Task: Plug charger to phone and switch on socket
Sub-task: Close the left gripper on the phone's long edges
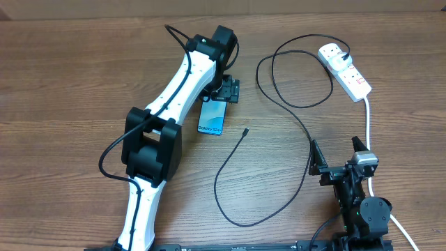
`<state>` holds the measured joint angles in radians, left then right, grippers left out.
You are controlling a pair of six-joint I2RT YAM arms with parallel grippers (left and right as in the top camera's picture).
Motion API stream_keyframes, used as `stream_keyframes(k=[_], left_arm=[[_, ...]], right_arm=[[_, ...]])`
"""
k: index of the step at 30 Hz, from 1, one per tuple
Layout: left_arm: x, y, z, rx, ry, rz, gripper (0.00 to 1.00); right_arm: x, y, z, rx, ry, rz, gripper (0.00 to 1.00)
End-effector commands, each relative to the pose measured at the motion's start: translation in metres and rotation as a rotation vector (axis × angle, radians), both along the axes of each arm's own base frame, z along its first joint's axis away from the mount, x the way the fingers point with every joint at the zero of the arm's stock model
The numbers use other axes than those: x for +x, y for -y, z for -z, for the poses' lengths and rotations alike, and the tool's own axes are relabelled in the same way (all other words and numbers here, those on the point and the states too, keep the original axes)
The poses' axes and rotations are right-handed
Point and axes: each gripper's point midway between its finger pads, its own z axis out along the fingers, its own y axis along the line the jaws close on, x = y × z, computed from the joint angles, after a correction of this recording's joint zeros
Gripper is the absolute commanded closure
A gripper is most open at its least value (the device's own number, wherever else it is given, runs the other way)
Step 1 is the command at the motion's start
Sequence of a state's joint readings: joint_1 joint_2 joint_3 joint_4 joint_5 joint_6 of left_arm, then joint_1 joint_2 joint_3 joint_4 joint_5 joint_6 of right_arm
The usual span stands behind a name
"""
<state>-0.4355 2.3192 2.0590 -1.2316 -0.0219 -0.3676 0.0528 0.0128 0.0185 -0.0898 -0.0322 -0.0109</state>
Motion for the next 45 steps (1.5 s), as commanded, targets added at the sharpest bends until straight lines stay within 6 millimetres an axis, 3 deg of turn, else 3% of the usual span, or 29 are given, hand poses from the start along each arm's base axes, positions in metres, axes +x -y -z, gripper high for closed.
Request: stream_keyframes(k=[1, 14, 26, 45], left_arm=[[-0.005, -0.003, 0.022, 0.03, -0.02, -0.009, 0.0], [-0.013, -0.008, 0.051, 0.052, -0.034, -0.007, 0.0], [-0.015, -0.004, 0.055, 0.051, -0.029, 0.002, 0.0], [-0.022, -0.013, 0.069, 0.07, -0.049, -0.042, 0.0]], right_arm=[[0.0, 0.003, 0.002, 0.003, 0.004, 0.015, 0.0], [0.0, 0.003, 0.002, 0.003, 0.004, 0.015, 0.0], [0.0, 0.003, 0.002, 0.003, 0.004, 0.015, 0.0], [0.0, 0.003, 0.002, 0.003, 0.004, 0.015, 0.0]])
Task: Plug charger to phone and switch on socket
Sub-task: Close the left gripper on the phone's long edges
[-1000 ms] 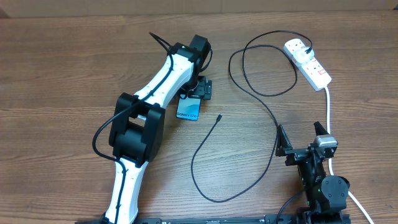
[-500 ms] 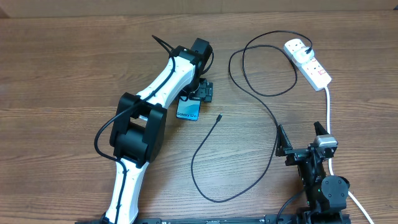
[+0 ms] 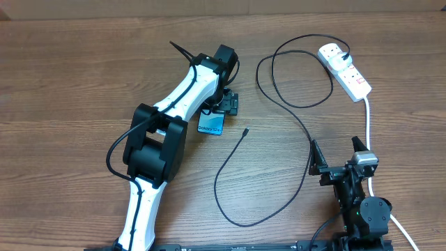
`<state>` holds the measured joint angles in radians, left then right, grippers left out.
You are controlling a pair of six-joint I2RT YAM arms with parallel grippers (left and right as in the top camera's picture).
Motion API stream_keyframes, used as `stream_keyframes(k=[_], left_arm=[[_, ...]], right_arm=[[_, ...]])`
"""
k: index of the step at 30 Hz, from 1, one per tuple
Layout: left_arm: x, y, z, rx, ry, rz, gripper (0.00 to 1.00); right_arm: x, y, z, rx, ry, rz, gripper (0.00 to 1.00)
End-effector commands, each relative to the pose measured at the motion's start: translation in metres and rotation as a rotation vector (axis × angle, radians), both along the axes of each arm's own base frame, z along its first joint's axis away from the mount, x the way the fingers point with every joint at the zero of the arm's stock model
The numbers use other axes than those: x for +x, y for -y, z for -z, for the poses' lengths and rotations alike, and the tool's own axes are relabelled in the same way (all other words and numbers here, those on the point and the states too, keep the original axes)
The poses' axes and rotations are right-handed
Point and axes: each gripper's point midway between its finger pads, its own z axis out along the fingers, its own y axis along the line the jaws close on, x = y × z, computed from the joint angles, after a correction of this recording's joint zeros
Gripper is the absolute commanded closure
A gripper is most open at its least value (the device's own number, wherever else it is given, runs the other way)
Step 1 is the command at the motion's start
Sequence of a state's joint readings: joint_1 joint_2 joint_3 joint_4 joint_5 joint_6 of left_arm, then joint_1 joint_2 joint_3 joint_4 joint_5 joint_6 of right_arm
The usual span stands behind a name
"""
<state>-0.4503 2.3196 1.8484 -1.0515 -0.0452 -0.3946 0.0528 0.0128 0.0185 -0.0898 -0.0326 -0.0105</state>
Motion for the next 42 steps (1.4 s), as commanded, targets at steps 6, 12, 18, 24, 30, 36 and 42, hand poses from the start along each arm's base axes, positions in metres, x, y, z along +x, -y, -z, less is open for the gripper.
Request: stream_keyframes(k=[6, 12, 18, 24, 30, 36, 42], left_arm=[[-0.011, -0.01, 0.019, 0.01, -0.054, -0.034, 0.0], [-0.01, -0.013, 0.019, 0.005, -0.058, -0.027, 0.02], [-0.01, -0.013, 0.019, 0.006, -0.058, -0.026, 0.04], [-0.011, -0.014, 0.022, 0.009, -0.066, -0.027, 0.03], [-0.02, -0.018, 0.036, 0.034, -0.116, -0.011, 0.04], [-0.026, -0.022, 0.046, 0.053, -0.152, -0.009, 0.14], [-0.025, -0.023, 0.046, 0.051, -0.15, 0.003, 0.16]], right_arm=[[0.0, 0.003, 0.002, 0.003, 0.004, 0.016, 0.0], [0.0, 0.003, 0.002, 0.003, 0.004, 0.015, 0.0], [0.0, 0.003, 0.001, 0.003, 0.004, 0.016, 0.0], [0.0, 0.003, 0.001, 0.003, 0.004, 0.016, 0.0], [0.0, 0.003, 0.002, 0.003, 0.004, 0.016, 0.0], [0.0, 0.003, 0.002, 0.003, 0.004, 0.015, 0.0], [0.0, 0.003, 0.002, 0.003, 0.004, 0.016, 0.0]])
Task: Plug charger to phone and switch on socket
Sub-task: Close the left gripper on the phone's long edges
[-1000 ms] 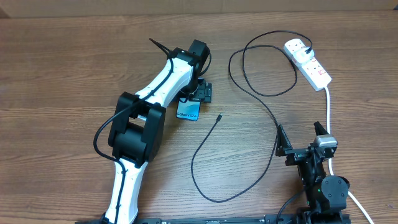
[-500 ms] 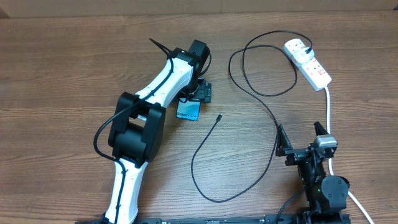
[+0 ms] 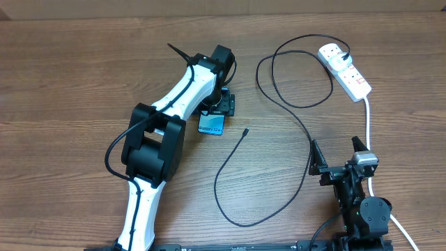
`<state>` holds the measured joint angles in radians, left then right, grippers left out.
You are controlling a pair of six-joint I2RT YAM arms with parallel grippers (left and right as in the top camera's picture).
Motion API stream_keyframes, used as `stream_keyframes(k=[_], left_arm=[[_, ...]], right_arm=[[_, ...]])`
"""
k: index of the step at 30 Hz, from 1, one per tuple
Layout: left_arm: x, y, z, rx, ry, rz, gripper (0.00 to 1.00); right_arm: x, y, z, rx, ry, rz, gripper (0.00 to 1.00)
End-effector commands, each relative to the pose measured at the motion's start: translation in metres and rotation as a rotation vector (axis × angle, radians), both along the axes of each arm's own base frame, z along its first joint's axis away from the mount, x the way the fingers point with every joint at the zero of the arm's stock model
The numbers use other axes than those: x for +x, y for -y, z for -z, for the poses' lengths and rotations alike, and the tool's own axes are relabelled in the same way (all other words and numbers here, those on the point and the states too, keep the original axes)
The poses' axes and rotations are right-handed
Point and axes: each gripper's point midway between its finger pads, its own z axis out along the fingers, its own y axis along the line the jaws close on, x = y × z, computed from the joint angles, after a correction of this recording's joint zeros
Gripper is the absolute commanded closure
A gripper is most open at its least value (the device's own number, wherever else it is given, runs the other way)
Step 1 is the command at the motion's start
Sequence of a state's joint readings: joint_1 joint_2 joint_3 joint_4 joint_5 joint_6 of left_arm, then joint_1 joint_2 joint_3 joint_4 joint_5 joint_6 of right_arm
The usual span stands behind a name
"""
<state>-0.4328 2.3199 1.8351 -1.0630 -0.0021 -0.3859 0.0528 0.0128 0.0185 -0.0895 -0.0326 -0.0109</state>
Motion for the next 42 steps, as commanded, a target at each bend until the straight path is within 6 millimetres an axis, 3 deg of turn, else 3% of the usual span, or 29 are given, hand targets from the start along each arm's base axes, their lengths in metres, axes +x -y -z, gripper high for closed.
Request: stream_keyframes(k=[1, 5, 16, 20, 24, 30, 42], left_arm=[[-0.019, -0.019, 0.043, 0.077, -0.109, 0.013, 0.16], [-0.017, -0.023, 0.043, 0.078, -0.108, 0.005, 0.23], [-0.011, -0.031, 0.041, 0.075, -0.098, -0.019, 0.28], [-0.008, -0.03, 0.033, 0.075, -0.099, -0.019, 0.3], [-0.003, -0.026, 0.012, 0.064, -0.102, -0.025, 0.32], [0.0, -0.015, -0.011, 0.015, -0.114, -0.041, 0.32], [0.004, -0.012, -0.009, 0.004, -0.094, -0.037, 0.22]], right_arm=[[0.0, 0.003, 0.002, 0.003, 0.004, 0.016, 0.0], [0.0, 0.003, 0.002, 0.003, 0.004, 0.016, 0.0], [0.0, 0.003, 0.002, 0.003, 0.004, 0.015, 0.0], [0.0, 0.003, 0.002, 0.003, 0.004, 0.016, 0.0], [0.0, 0.003, 0.002, 0.003, 0.004, 0.015, 0.0], [0.0, 0.003, 0.002, 0.003, 0.004, 0.015, 0.0], [0.0, 0.003, 0.002, 0.003, 0.003, 0.016, 0.0]])
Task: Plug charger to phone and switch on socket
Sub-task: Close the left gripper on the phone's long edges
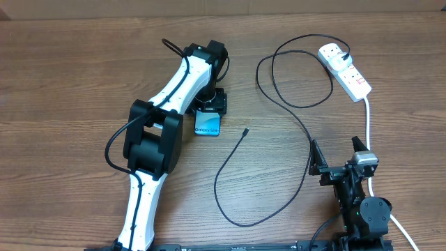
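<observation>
The phone [207, 126], its blue screen facing up, lies left of the table's middle, and its far end is hidden under my left gripper [212, 106], which looks shut on that end. The black charger cable [226, 167] loops across the wood. Its free plug tip [245, 130] rests a little to the right of the phone, touching nothing. The cable's other end runs to the white power strip [345, 68] at the far right. My right gripper [337, 155] stands open near the front right, nothing between its fingers.
The power strip's white lead [368, 122] runs down the right side past my right arm. My left arm [160, 132] stretches diagonally over the left half of the table. A wide cable loop [293, 70] lies between the phone and the strip.
My left gripper and the phone have shifted a little to the left and slightly toward the front. The cable, the power strip and the right arm have not moved.
At first my left gripper sat at the phone's far end, with most of the phone showing. Then it covered more of the phone, leaving only the near part visible. By now gripper and phone together lie further left, away from the cable tip.
</observation>
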`<state>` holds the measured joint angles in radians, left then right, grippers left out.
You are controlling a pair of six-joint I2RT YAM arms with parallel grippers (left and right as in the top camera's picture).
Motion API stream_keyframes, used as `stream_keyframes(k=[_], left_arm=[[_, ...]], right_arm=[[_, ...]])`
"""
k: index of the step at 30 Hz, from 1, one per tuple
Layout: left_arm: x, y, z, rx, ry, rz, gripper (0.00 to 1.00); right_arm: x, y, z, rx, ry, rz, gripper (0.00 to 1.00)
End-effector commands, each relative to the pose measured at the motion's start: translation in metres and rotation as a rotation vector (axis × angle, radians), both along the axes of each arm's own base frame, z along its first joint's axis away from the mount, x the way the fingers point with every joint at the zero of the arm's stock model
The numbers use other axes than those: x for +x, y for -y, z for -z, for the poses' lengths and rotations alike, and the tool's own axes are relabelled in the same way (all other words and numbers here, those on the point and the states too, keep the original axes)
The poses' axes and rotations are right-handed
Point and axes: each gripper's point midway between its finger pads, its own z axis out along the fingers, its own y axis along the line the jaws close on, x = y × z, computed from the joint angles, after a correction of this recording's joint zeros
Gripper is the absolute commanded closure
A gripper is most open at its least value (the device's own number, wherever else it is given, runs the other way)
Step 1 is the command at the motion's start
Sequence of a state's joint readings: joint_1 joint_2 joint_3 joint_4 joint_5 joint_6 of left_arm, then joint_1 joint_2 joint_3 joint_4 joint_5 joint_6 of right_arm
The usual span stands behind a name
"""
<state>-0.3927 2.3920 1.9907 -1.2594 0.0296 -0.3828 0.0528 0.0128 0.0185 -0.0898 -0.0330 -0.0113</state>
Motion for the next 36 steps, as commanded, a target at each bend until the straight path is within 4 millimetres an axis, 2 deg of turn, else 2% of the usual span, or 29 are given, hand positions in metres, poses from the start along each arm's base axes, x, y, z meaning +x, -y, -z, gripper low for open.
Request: stream_keyframes(k=[1, 11, 16, 18, 20, 26, 32, 36], left_arm=[[0.009, 0.004, 0.001, -0.015, 0.03, 0.002, 0.21], [0.019, 0.0, 0.011, 0.013, 0.08, 0.004, 0.04], [0.025, 0.001, 0.013, 0.009, 0.105, 0.003, 0.04], [0.024, 0.001, 0.016, 0.01, 0.101, 0.001, 0.08], [0.02, 0.0, 0.023, 0.02, 0.082, -0.023, 0.11], [0.008, -0.006, 0.036, 0.038, 0.043, -0.04, 0.09], [0.003, -0.012, 0.041, 0.065, 0.032, -0.038, 0.08], [0.0, -0.012, 0.043, 0.064, 0.02, -0.039, 0.12]], right_arm=[[0.0, 0.003, 0.002, 0.003, 0.004, 0.016, 0.0], [0.0, 0.003, 0.001, 0.003, 0.004, 0.016, 0.0], [0.0, 0.003, 0.002, 0.004, 0.004, 0.016, 0.0], [0.0, 0.003, 0.002, 0.003, 0.004, 0.016, 0.0], [0.0, 0.003, 0.002, 0.003, 0.004, 0.016, 0.0], [0.0, 0.003, 0.001, 0.003, 0.004, 0.016, 0.0], [0.0, 0.003, 0.002, 0.003, 0.004, 0.016, 0.0], [0.0, 0.003, 0.002, 0.003, 0.004, 0.016, 0.0]])
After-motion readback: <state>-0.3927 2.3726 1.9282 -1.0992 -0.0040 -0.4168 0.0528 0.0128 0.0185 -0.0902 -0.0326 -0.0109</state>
